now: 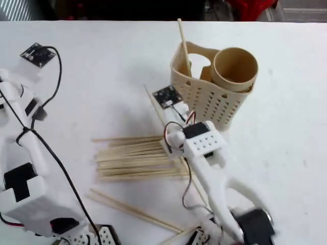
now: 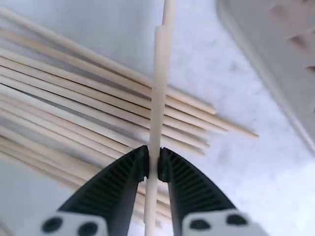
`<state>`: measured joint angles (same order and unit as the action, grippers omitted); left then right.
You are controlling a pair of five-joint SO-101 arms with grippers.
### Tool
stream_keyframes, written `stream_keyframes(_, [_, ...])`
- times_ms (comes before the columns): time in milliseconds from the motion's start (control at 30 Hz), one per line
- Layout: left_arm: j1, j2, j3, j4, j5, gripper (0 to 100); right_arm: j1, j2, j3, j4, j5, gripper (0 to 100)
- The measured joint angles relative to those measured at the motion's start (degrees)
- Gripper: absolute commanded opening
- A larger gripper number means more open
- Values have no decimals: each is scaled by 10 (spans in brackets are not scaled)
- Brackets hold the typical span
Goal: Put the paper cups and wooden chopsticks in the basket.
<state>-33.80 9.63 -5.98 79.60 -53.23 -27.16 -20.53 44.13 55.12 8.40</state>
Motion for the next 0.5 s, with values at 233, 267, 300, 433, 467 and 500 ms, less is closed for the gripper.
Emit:
stream_keyframes(233, [0, 0, 0, 0, 0, 225, 3, -145, 0, 24, 1, 17])
stream_keyframes(267, [1, 0, 0, 0, 0, 225, 3, -165, -1, 28, 1, 17])
stream_keyframes(300, [2, 0, 0, 0, 0, 225, 3, -183, -6, 33, 1, 17])
stream_keyframes(433, [2, 2, 0, 0, 0, 225, 3, -236, -78, 59, 1, 17])
stream_keyframes(467, [1, 3, 0, 0, 0, 225, 3, -241, -109, 60, 1, 17])
stream_keyframes(500, [1, 3, 0, 0, 0, 225, 3, -243, -143, 60, 1, 17])
